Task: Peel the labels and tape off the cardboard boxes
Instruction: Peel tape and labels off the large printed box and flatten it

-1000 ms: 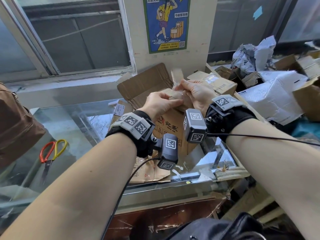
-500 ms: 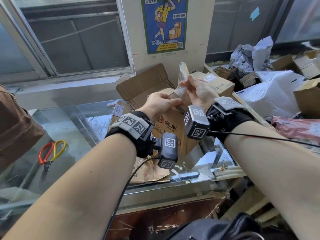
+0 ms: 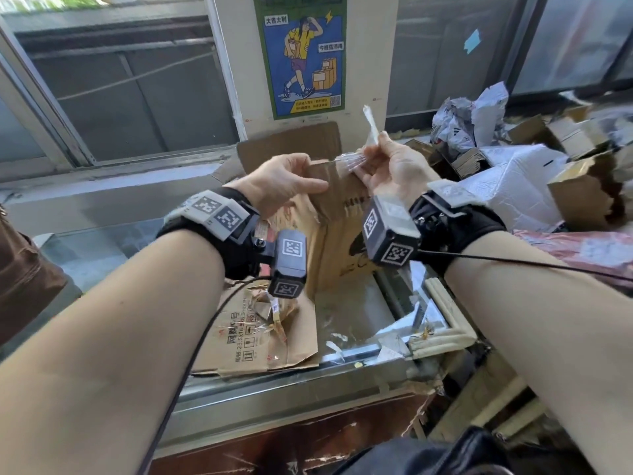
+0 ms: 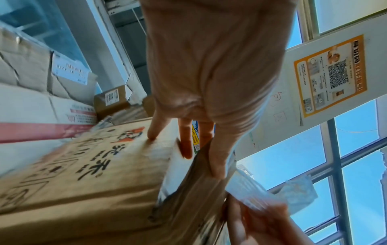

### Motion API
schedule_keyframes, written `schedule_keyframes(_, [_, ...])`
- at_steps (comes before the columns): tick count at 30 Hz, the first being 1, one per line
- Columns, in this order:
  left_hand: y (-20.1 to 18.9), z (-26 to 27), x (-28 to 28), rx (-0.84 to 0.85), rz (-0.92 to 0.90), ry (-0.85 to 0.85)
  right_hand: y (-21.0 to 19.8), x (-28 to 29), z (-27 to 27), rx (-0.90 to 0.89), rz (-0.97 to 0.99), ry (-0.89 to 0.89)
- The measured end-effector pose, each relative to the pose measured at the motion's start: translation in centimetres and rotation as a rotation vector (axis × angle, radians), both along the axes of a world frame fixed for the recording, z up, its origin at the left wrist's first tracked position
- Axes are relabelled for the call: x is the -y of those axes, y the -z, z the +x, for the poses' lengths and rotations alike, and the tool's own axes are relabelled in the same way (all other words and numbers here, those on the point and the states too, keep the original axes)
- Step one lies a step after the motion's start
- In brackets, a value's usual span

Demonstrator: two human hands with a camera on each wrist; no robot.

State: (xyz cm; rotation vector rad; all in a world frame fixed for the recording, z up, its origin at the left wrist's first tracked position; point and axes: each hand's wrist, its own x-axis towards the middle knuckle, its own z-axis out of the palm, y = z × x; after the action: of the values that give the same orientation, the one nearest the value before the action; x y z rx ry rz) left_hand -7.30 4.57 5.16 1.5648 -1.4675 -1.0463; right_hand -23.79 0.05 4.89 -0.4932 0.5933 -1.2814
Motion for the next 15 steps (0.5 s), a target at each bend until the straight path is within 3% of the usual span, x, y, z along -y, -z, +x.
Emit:
schedule_keyframes(3, [-0.7,1.1,0.1,0.037,0.023,0.008,0.0,-0.2,0.1,-0.231,-0.122,-0.049])
schedule_keyframes(7, [0.4,3.5,0.0,0.124,0.061,-0.104,-0.2,0.2,-0.3,-0.487,-0.285,-0.034])
schedule_keyframes(12, [1.5,3.8,-0.1,0.071,0.03,-0.137,-0.9,0.0,0.9,-1.05,-0.421,-0.159])
schedule_keyframes(15, [1.7,3.6,0.1,0.034,0.004,-0.138,-1.1,0.1,2.5,-1.206,-0.494,-0.02])
